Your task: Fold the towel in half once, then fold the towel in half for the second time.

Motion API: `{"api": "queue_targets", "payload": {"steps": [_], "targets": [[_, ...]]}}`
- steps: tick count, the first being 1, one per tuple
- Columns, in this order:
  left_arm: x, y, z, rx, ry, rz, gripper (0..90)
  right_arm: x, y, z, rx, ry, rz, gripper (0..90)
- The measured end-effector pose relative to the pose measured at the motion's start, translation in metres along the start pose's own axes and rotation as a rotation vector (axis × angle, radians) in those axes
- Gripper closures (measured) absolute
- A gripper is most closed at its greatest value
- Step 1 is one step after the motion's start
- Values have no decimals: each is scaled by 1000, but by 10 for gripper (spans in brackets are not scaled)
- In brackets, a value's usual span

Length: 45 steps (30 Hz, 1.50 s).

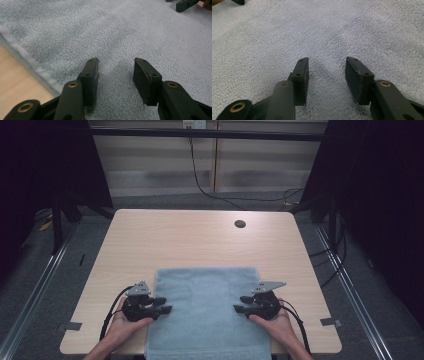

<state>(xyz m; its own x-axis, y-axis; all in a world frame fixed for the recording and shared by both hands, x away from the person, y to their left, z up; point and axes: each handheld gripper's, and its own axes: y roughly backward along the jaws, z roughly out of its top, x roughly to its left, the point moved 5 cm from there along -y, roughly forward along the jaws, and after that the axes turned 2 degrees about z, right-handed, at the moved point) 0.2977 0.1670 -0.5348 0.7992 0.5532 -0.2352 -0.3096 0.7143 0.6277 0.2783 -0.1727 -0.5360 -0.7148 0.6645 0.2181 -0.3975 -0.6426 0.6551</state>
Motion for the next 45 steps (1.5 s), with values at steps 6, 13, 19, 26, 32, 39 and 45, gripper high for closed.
{"api": "queue_targets", "payload": {"steps": [6, 13, 19, 26, 32, 39, 45], "targets": [[-15, 8, -10, 17, -2, -20, 539, 16, 10, -12, 11, 2, 21, 548], [-23, 15, -12, 21, -15, -30, 521, 25, 15, -16, 4, 4, 68, 505], [-9, 20, 8, -26, 11, -6, 490, 11, 22, 2, -62, -23, 61, 488], [18, 29, 33, -75, 25, 61, 461, -17, 40, 26, -126, -33, -9, 485], [50, 25, 56, -114, 70, 106, 451, -47, 49, 42, -174, -70, -53, 488], [80, 11, 62, -122, 122, 131, 428, -80, 41, 47, -166, -105, -82, 499], [86, 3, 55, -94, 118, 152, 411, -93, 21, 42, -92, -105, -108, 515]]}}
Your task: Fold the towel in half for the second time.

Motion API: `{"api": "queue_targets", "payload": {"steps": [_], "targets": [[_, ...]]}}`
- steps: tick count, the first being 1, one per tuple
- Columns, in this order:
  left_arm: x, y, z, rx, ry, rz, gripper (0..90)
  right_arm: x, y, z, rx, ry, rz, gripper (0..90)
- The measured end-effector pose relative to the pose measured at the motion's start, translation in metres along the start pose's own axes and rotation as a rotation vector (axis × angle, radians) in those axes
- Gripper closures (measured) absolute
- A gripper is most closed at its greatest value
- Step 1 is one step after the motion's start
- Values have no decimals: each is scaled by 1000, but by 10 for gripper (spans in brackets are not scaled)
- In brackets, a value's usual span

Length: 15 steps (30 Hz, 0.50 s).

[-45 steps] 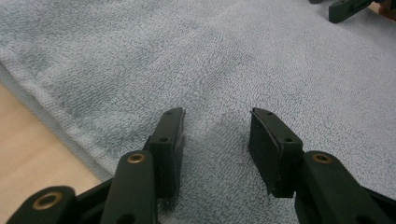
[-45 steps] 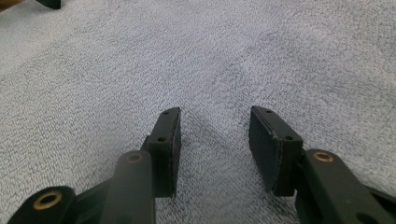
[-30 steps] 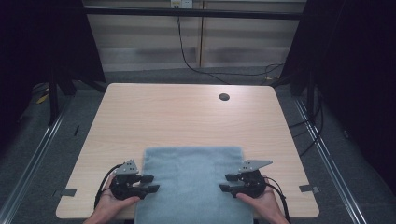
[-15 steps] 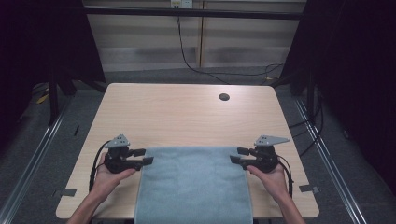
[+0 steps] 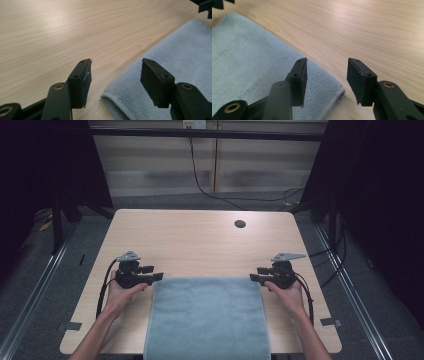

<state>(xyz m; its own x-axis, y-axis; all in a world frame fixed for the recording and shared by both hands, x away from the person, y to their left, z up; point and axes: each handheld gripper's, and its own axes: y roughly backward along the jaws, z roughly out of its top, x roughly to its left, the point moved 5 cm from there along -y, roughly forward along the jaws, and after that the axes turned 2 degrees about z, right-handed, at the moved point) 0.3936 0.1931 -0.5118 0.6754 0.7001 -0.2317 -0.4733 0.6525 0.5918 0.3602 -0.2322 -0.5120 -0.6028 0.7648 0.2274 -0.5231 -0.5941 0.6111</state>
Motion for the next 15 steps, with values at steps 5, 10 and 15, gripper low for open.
{"api": "queue_targets", "payload": {"steps": [5, 10, 15], "targets": [[8, -5, -2, 2, 22, -14, 393, -4, -9, 3, 9, -2, 20, 514], [5, -12, -8, 31, 4, -20, 380, -10, -21, -9, 64, -8, 22, 501], [6, -19, -14, 65, -8, -8, 349, -9, -26, -13, 77, 6, 17, 492]]}}
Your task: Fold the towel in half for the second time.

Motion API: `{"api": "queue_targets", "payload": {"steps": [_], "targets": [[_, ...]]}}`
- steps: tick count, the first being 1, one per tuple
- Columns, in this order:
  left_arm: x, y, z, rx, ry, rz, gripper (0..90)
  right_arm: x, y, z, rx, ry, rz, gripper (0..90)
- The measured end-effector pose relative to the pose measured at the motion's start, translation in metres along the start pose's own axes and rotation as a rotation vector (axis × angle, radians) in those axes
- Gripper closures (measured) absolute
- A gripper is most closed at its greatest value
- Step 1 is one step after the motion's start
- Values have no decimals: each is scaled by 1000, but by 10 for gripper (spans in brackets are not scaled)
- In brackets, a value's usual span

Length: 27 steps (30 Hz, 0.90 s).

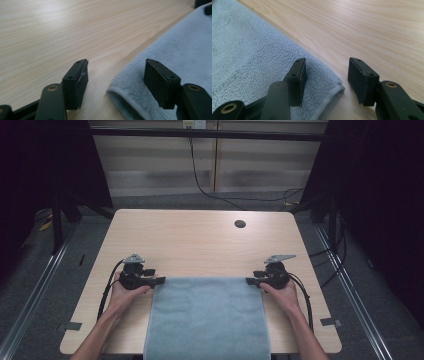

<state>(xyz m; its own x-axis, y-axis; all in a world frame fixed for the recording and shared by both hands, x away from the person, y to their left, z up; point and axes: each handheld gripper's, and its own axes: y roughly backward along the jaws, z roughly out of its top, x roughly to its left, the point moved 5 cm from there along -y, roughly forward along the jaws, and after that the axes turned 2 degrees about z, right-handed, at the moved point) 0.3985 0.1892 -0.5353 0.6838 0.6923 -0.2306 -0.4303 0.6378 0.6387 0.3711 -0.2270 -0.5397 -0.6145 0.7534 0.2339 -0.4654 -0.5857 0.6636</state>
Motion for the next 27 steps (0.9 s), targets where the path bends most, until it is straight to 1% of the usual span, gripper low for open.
{"api": "queue_targets", "payload": {"steps": [2, 4, 5, 6, 7, 8, 9, 11, 12, 13, 14, 15, 17, 18, 19, 20, 21, 25, 27], "targets": [[-1, -2, -2, 12, -11, -3, 348, 1, 0, 0, 3, 11, -4, 506], [-3, -4, -2, 12, -29, -4, 345, 3, 0, -1, 8, 27, 1, 561], [-4, -4, -2, 11, -28, -12, 352, 4, 0, -1, 8, 33, 1, 570], [-5, -4, -3, 13, -41, -15, 362, 5, 0, -2, 4, 36, -1, 583], [-7, -5, -3, 12, -47, -21, 379, 6, 0, -3, 1, 37, -4, 600], [-9, -5, -4, 16, -76, -32, 420, 6, 0, -3, -2, 40, -1, 625], [-11, -6, -4, 13, -86, -35, 457, 8, 1, -4, 7, 48, -3, 643], [-16, -6, -5, 21, -113, -40, 473, 10, 1, -5, 8, 53, -8, 676], [-18, -5, -6, 23, -125, -42, 505, 11, 1, -6, 9, 53, -10, 696], [-18, -5, -7, 24, -128, -43, 542, 12, 2, -6, 11, 55, -10, 714], [-18, -4, -7, 24, -127, -43, 575, 12, 2, -6, 11, 67, -14, 731], [-18, -4, -8, 26, -128, -52, 641, 12, 2, -6, 12, 63, -9, 740], [-19, -3, -9, 28, -123, -60, 702, 13, 2, -7, 15, 60, -4, 759], [-19, -3, -10, 29, -125, -65, 741, 14, 2, -7, 16, 67, -4, 761], [-20, -4, -10, 27, -121, -63, 757, 14, 1, -6, 15, 78, -7, 766], [-21, -3, -10, 29, -118, -64, 772, 14, 1, -7, 17, 76, -6, 773], [-22, -3, -10, 27, -105, -64, 781, 15, 1, -7, 16, 74, -4, 782], [-22, -1, -13, 25, -86, -68, 790, 16, 2, -8, 9, 43, 19, 828], [-23, 1, -14, 28, -88, -65, 791, 16, 2, -9, 9, 25, 29, 835]]}}
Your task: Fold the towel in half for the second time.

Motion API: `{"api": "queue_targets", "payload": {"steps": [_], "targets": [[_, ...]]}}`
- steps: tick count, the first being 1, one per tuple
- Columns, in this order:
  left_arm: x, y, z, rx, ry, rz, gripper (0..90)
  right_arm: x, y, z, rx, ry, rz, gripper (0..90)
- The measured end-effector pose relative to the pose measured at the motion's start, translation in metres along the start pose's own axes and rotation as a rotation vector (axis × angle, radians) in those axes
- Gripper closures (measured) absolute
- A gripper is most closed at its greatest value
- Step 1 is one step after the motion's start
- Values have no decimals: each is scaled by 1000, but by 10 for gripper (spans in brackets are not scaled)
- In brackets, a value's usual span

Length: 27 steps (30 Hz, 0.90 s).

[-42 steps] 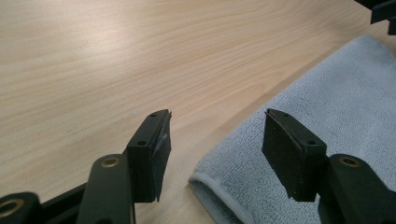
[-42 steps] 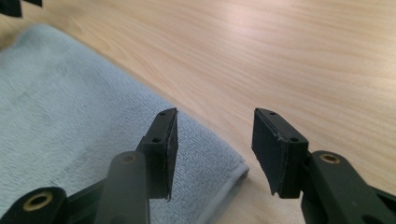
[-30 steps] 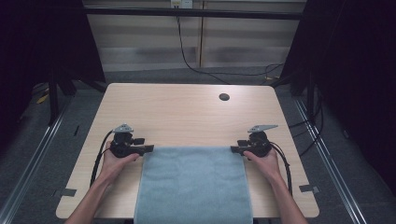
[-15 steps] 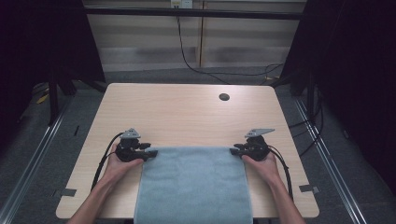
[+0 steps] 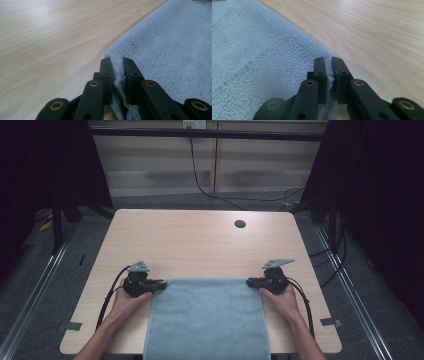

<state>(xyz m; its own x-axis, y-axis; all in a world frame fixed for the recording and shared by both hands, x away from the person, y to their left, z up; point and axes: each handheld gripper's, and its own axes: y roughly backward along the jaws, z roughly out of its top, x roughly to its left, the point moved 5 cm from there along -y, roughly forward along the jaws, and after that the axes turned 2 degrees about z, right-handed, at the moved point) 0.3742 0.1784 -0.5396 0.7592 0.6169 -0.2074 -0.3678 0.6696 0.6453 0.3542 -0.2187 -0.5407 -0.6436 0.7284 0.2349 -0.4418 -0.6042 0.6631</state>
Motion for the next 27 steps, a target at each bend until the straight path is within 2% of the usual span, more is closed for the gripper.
{"api": "queue_targets", "payload": {"steps": [5, 9, 12, 17, 27], "targets": [[-4, 6, -1, -9, 9, -4, 794, 2, 3, 1, -14, -19, 20, 844], [-5, 14, 6, -52, 32, -9, 797, 7, 14, 11, -80, -13, 37, 847], [-3, 18, 14, -83, 47, -18, 799, 11, 21, 18, -109, 3, 32, 847], [1, 28, 32, -156, 62, -19, 799, 8, 32, 34, -170, 1, 29, 848], [8, 36, 64, -203, 33, 7, 800, 0, 46, 61, -212, 9, 2, 849]]}}
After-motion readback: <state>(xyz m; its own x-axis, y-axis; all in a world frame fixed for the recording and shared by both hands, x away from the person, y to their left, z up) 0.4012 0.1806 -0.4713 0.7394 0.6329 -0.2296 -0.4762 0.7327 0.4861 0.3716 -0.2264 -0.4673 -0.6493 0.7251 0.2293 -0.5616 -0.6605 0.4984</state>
